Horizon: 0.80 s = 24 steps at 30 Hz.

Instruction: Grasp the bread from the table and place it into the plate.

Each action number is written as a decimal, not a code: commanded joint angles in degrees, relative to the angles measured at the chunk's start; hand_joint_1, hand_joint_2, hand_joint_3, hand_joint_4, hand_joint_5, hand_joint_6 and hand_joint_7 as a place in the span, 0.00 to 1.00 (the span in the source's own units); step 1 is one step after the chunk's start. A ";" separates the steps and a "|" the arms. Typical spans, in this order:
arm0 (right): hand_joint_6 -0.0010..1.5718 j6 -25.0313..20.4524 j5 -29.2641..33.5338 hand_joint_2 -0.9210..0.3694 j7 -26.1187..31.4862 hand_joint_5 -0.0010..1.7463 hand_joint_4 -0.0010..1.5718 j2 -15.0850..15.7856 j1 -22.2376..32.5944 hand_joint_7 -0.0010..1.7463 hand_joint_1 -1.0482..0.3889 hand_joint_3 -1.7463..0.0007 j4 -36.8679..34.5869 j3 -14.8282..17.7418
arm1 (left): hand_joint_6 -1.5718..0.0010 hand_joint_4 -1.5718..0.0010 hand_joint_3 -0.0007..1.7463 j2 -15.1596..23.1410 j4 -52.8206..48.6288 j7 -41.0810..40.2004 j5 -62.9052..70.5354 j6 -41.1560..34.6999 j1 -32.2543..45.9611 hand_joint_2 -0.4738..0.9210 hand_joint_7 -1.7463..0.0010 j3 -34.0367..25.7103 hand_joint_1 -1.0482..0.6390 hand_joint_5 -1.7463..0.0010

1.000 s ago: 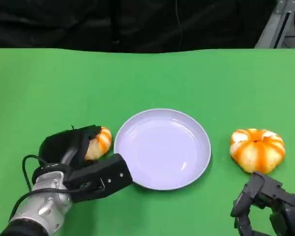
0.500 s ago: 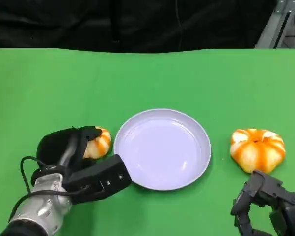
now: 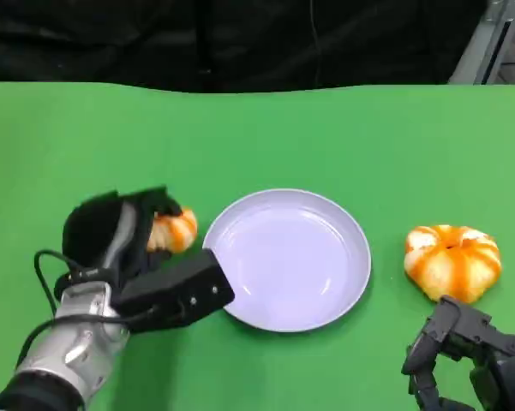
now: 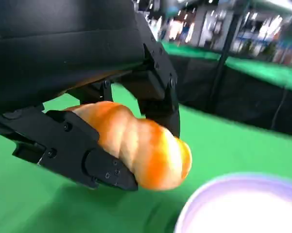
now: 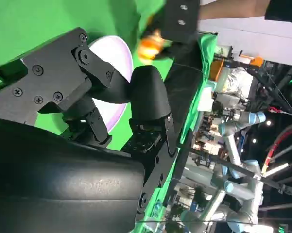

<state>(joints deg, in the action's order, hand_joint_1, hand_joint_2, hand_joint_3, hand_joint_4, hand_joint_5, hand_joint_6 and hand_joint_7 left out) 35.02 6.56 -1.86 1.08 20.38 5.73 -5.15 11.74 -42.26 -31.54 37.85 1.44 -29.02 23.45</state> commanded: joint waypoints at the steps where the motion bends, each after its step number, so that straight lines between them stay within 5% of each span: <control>1: 0.47 0.68 -0.45 0.29 0.03 1.00 0.52 0.69 -0.16 0.90 0.66 0.34 -0.35 0.43 | 0.61 0.47 0.50 1.52 5.50 1.75 0.77 -1.57 0.42 0.74 0.00 -1.15 0.61 0.00; 3: 0.47 0.63 -0.40 0.29 0.01 1.00 0.52 0.76 -0.23 0.90 0.65 0.34 -0.35 0.47 | 0.61 0.47 0.60 1.78 10.51 3.28 1.07 -2.71 0.61 0.66 0.00 -1.82 0.63 0.00; 10: 0.47 0.84 -0.27 0.29 0.38 1.00 0.52 0.38 -0.22 0.90 0.65 0.34 -0.61 0.48 | 0.56 0.45 0.67 2.95 25.46 9.87 1.61 -4.23 2.99 0.63 0.00 -2.62 0.64 0.00; 24: 0.47 0.31 0.03 0.29 0.61 1.00 0.52 0.10 -0.04 0.90 0.66 0.33 0.06 0.24 | 0.53 0.44 0.65 -2.12 25.82 11.23 1.95 4.38 2.50 0.64 0.00 1.39 0.63 0.00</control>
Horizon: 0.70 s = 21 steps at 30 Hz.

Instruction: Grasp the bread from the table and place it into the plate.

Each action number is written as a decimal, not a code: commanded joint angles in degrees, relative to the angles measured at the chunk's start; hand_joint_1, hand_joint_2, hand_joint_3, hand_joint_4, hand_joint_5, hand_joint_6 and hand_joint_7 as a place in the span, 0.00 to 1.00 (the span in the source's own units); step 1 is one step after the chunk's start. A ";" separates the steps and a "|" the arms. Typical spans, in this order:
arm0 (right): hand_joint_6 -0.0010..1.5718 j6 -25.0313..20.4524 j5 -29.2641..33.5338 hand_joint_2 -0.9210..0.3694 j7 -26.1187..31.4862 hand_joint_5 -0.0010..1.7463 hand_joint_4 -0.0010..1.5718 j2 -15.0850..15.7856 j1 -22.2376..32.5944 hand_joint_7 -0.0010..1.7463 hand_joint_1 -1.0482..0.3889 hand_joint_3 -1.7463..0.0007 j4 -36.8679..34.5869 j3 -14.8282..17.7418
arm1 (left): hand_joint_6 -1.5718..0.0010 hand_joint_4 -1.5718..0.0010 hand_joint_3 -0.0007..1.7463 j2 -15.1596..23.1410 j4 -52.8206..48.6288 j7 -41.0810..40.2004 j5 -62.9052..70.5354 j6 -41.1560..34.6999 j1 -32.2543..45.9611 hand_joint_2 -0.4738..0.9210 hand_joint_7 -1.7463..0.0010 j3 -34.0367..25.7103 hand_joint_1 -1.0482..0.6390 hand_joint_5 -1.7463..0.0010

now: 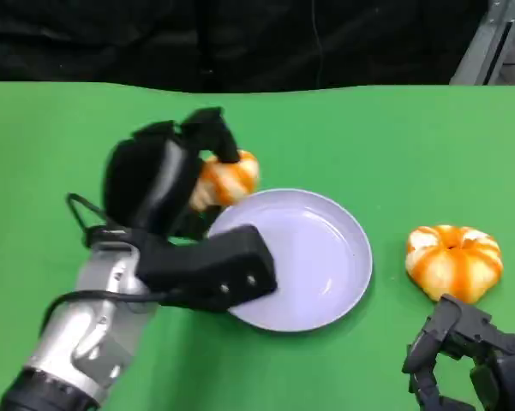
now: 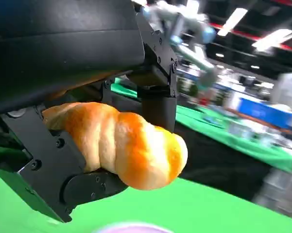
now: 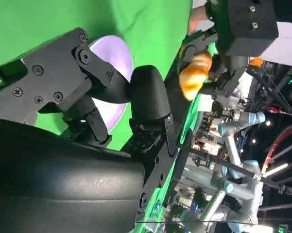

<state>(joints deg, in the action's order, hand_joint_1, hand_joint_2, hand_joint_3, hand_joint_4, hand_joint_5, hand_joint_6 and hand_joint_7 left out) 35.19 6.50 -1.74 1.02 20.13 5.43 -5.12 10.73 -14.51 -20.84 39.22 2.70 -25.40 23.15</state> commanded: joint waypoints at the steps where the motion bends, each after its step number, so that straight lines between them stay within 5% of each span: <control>1: 0.47 0.26 0.14 0.29 0.51 1.00 0.52 0.15 0.15 0.89 0.66 0.33 0.26 0.19 | 0.53 0.45 0.63 -1.44 -2.71 0.65 0.94 3.81 -1.37 0.65 0.00 2.33 0.63 0.00; 8: 0.48 0.66 0.72 0.29 0.93 1.00 0.52 -0.05 -0.14 0.89 0.65 0.34 -0.08 -0.03 | 0.53 0.45 0.57 -4.37 -8.88 0.37 2.05 6.56 -3.04 0.68 0.00 4.71 0.62 0.00; 12: 0.48 0.81 0.83 0.30 1.40 1.00 0.53 -0.49 -0.23 0.89 0.64 0.34 -0.26 -0.08 | 0.56 0.48 0.37 -5.34 -13.70 -1.76 2.81 10.02 -4.45 0.76 0.00 5.67 0.64 0.00; 19: 0.48 0.95 1.17 0.30 1.56 1.00 0.53 -0.52 -0.39 0.89 0.64 0.33 -0.52 0.02 | 0.57 0.48 0.34 -6.29 -19.69 -3.41 3.21 12.91 -5.95 0.78 0.00 6.20 0.65 0.00; 21: 0.48 1.17 1.49 0.29 1.81 1.00 0.52 -0.56 -0.55 0.89 0.65 0.33 -0.90 0.09 | 0.45 0.47 0.22 -7.26 -27.23 -4.44 2.98 16.10 -7.90 0.86 0.32 7.33 0.63 0.17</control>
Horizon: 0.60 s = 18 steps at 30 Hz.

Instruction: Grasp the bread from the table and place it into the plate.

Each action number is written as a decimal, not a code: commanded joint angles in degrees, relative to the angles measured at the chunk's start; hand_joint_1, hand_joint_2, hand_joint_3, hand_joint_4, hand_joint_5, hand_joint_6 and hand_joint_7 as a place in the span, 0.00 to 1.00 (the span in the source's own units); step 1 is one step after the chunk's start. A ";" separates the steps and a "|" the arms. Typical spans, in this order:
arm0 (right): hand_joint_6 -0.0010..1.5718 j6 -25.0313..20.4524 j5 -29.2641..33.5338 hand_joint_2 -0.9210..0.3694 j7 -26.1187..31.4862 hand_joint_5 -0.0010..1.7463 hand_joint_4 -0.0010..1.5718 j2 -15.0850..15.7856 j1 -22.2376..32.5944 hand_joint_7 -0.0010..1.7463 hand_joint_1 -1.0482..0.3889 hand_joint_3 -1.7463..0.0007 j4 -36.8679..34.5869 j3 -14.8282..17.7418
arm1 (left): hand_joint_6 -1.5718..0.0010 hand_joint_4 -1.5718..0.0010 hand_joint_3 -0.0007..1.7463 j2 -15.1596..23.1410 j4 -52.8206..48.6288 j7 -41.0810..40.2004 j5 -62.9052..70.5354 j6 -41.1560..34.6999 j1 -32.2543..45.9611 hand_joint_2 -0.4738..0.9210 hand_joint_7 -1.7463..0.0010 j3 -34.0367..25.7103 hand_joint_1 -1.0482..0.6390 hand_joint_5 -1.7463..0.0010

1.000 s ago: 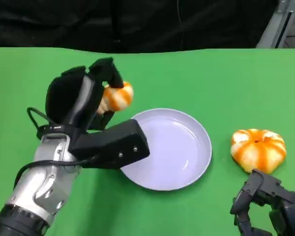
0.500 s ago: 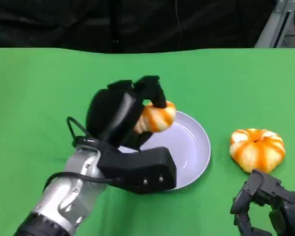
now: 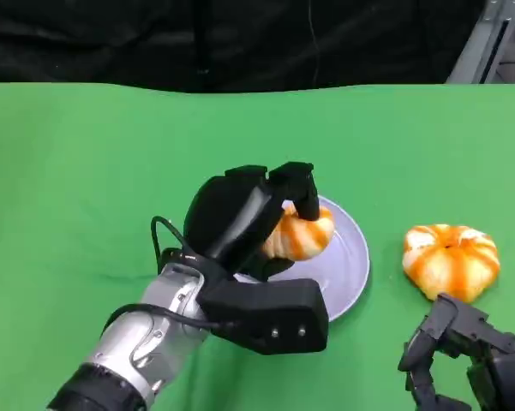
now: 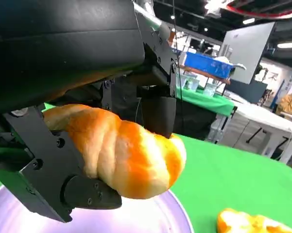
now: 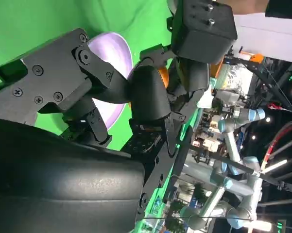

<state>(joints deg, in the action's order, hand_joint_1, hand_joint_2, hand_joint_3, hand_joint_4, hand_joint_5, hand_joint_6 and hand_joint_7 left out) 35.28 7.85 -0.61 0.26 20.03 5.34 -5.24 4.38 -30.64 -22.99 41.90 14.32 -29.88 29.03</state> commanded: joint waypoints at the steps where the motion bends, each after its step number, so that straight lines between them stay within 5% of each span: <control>1: 0.48 1.22 0.11 0.29 0.77 1.00 0.52 0.10 -0.49 0.89 0.65 0.33 -0.97 0.20 | 0.44 0.48 0.20 -1.10 -13.76 -1.64 -0.03 5.60 -4.29 0.90 0.35 1.76 0.63 0.19; 4: 0.48 1.13 0.15 0.29 0.86 1.00 0.52 -0.04 -0.38 0.89 0.65 0.34 -0.90 0.16 | 0.40 0.48 0.17 -0.36 -15.72 3.86 0.36 4.51 -6.09 0.95 0.48 2.87 0.60 0.26; 5: 0.48 0.89 0.28 0.29 0.89 1.00 0.52 -0.03 -0.29 0.89 0.64 0.34 -0.72 0.14 | 0.52 0.66 0.15 0.30 -15.04 7.53 0.94 2.64 -6.54 0.97 0.68 3.61 0.45 0.52; 6: 0.48 0.73 0.36 0.29 0.93 1.00 0.52 -0.02 -0.22 0.89 0.64 0.34 -0.59 0.12 | 0.57 0.73 0.13 0.77 -14.31 10.25 1.31 1.21 -6.75 0.99 0.86 4.08 0.35 0.76; 8: 0.48 1.22 0.39 0.29 0.96 1.00 0.52 0.04 -0.56 0.89 0.64 0.34 -0.98 0.03 | 0.69 0.87 0.18 1.93 -12.44 14.42 2.32 -1.58 -6.44 1.00 0.96 4.72 0.20 0.92; 11: 0.48 0.98 0.41 0.29 0.95 1.00 0.52 0.15 -0.60 0.89 0.64 0.33 -0.96 0.00 | 0.85 0.98 0.29 3.18 -9.01 18.64 3.86 -5.83 -5.62 1.00 0.99 5.55 0.05 0.99; 18: 0.48 1.14 -0.06 0.30 0.75 1.00 0.52 0.38 -0.50 0.89 0.64 0.33 -0.85 0.16 | 0.93 1.00 0.39 4.33 -5.72 22.06 5.41 -9.31 -4.36 1.00 1.00 6.92 0.00 1.00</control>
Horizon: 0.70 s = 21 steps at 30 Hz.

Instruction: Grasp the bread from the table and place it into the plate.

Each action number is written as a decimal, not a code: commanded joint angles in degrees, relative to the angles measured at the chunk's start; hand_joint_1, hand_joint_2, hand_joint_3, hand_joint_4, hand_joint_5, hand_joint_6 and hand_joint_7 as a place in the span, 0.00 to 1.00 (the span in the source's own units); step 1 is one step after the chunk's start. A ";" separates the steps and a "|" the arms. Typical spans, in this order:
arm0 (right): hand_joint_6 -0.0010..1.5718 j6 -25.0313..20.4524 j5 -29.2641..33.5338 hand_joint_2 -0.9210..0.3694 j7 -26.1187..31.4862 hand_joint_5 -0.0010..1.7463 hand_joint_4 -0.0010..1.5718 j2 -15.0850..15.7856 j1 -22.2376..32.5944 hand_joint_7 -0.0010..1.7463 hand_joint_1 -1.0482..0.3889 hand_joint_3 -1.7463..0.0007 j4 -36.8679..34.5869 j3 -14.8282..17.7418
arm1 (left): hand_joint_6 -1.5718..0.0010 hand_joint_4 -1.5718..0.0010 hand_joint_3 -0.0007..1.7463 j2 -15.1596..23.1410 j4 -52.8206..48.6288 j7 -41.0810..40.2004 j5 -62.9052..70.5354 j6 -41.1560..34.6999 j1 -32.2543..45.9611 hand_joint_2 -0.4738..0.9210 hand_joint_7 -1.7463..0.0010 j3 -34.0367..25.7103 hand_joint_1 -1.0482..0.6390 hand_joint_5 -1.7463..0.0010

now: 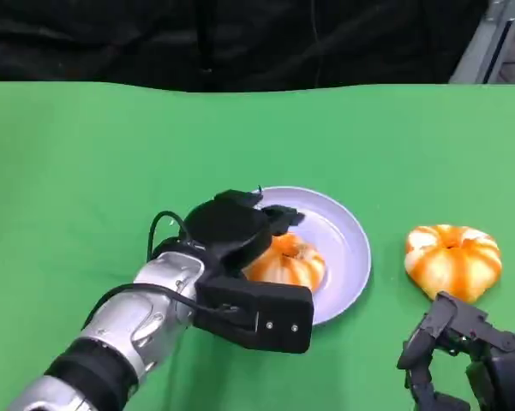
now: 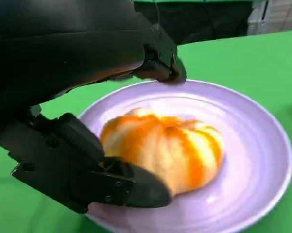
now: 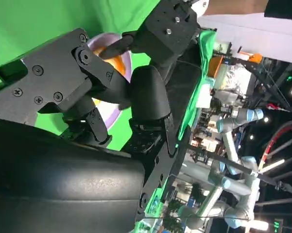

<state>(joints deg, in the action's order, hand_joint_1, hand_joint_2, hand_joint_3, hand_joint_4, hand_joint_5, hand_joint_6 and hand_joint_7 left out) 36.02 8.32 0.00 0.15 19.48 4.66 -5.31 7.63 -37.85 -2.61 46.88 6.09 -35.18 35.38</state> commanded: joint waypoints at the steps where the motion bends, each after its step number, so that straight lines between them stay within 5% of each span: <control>1: 0.48 0.40 -0.55 0.30 0.14 1.00 0.52 0.50 0.06 0.89 0.64 0.33 -0.17 0.24 | 0.93 1.00 0.40 1.12 1.69 1.81 0.44 -1.23 1.00 1.00 1.00 0.59 0.00 1.00; 14: 0.49 0.24 -0.62 0.30 0.07 1.00 0.52 0.47 0.24 0.88 0.64 0.33 0.05 0.16 | 0.93 1.00 0.40 2.15 6.70 4.80 -3.29 -1.04 2.93 1.00 1.00 -1.69 0.00 1.00; 16: 0.48 0.33 -0.51 0.30 0.11 1.00 0.52 0.38 0.42 0.88 0.64 0.33 0.19 0.00 | 0.87 0.96 0.27 4.31 16.49 10.46 -13.52 0.71 7.88 0.98 0.98 -8.07 0.10 0.98; 18: 0.48 0.65 -0.27 0.29 0.24 1.00 0.52 0.30 0.42 0.88 0.64 0.33 0.07 -0.09 | 0.74 0.80 0.10 5.84 23.34 14.46 -21.78 1.89 11.99 0.99 0.97 -13.12 0.30 0.94; 21: 0.48 0.73 -0.21 0.29 0.29 1.00 0.52 0.29 0.41 0.89 0.65 0.33 0.04 -0.11 | 0.71 0.76 0.06 6.35 26.34 16.73 -24.15 1.29 13.54 1.00 0.97 -14.56 0.35 0.94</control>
<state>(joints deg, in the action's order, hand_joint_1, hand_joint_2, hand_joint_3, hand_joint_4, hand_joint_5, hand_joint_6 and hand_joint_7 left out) 36.12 8.31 0.01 0.17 19.77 4.67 -5.42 12.21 -13.60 12.03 24.49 8.04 -23.23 22.54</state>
